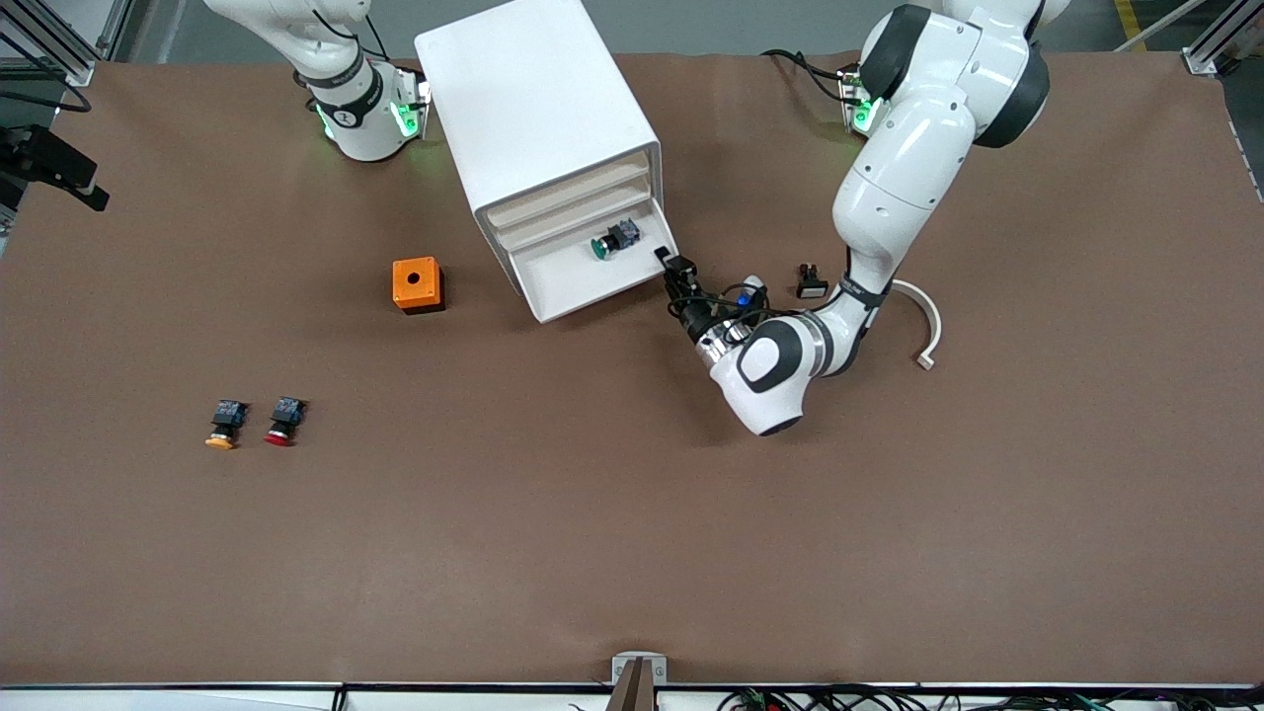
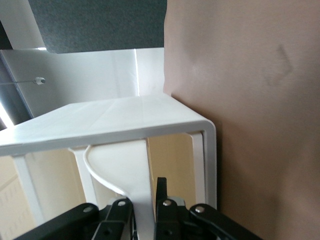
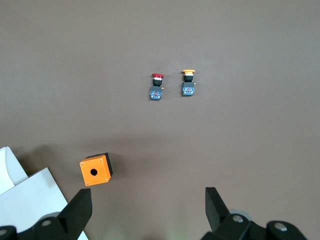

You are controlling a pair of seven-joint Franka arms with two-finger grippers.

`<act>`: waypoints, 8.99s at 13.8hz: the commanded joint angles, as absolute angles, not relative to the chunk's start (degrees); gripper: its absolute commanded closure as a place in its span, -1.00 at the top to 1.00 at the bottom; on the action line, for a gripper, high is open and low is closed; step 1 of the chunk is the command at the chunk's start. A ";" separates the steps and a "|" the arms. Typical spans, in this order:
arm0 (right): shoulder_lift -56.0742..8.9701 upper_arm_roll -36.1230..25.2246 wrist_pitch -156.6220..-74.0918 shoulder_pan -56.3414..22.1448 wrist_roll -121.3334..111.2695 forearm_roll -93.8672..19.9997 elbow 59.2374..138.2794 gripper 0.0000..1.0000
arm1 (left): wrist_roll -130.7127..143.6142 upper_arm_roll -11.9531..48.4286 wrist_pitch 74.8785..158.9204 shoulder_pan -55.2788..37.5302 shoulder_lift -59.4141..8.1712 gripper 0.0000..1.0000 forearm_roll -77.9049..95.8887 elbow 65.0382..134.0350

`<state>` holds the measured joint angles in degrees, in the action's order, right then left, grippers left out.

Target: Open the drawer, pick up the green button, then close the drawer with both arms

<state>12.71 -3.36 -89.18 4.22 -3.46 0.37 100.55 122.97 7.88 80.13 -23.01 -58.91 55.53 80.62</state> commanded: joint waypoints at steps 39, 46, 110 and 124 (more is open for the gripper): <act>-3.43 -3.08 -90.35 6.77 0.70 -0.09 93.34 1.00 | 52.41 2.37 92.80 -16.35 -49.13 1.00 47.38 70.40; -3.43 -2.99 -90.18 6.59 2.11 -0.18 93.43 1.00 | 44.57 2.46 100.36 -17.14 -47.72 1.00 42.71 70.49; -29.70 -2.72 -117.86 -57.65 108.90 1.23 93.60 1.00 | 67.59 2.29 118.39 -29.27 -44.21 1.00 -0.26 75.23; -34.10 -2.72 -119.97 -57.92 108.37 2.46 93.25 0.53 | 74.52 2.46 124.54 -28.83 -44.21 1.00 0.35 76.90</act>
<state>-32.86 -2.20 -119.00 -57.52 108.46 1.36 94.17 71.70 2.57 123.14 -28.63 -44.78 0.98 76.05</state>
